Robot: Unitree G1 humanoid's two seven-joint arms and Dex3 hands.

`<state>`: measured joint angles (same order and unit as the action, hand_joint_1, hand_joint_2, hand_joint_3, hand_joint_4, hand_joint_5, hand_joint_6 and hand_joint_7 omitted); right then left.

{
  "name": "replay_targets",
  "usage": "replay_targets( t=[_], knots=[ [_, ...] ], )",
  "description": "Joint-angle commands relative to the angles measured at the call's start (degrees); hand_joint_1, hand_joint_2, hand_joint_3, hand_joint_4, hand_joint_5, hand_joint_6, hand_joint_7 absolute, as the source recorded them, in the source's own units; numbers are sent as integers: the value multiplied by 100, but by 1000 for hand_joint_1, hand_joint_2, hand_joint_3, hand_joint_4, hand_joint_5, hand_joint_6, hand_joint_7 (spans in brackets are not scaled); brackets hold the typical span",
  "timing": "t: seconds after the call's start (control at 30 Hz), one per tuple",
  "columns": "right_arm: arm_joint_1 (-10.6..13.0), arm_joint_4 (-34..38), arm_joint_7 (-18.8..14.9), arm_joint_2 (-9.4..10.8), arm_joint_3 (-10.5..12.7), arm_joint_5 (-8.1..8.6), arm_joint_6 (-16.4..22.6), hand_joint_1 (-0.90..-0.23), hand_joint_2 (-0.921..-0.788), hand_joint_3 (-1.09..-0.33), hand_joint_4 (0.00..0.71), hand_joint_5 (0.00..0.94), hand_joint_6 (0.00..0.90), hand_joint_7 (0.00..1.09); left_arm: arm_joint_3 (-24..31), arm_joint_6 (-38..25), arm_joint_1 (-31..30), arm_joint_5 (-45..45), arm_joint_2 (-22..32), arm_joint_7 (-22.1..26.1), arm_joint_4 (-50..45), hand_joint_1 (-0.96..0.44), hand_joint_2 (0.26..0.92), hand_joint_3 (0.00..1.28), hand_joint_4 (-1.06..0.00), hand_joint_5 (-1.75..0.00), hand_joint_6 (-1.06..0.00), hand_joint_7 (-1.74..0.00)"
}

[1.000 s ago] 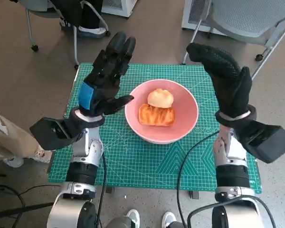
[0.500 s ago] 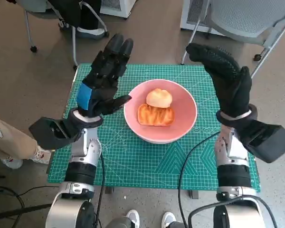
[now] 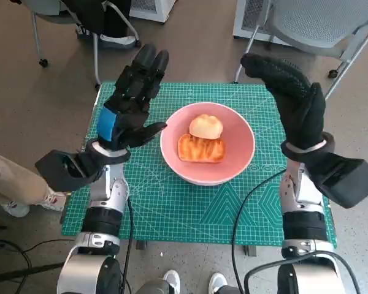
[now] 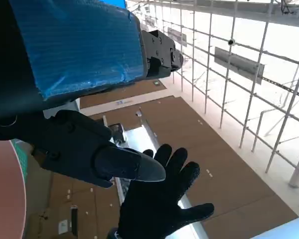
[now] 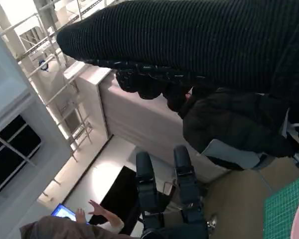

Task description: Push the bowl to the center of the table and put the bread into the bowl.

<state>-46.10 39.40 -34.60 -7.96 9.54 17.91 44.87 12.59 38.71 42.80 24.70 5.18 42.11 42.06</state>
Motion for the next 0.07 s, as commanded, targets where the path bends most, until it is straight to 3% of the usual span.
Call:
replay_targets(
  t=[0.03,0.07],
  knots=[
    [10,7,48,-31,-8,-26,-91,-686,-921,-732,166,1,26,497,48,109,171,-23,84,50,68,-603,921,165,1,1,-148,-18],
    [9,3,48,-31,-7,-22,-99,-688,-921,-732,166,1,26,497,49,112,181,-24,93,59,78,-604,921,166,1,1,-147,-18]
  ],
)
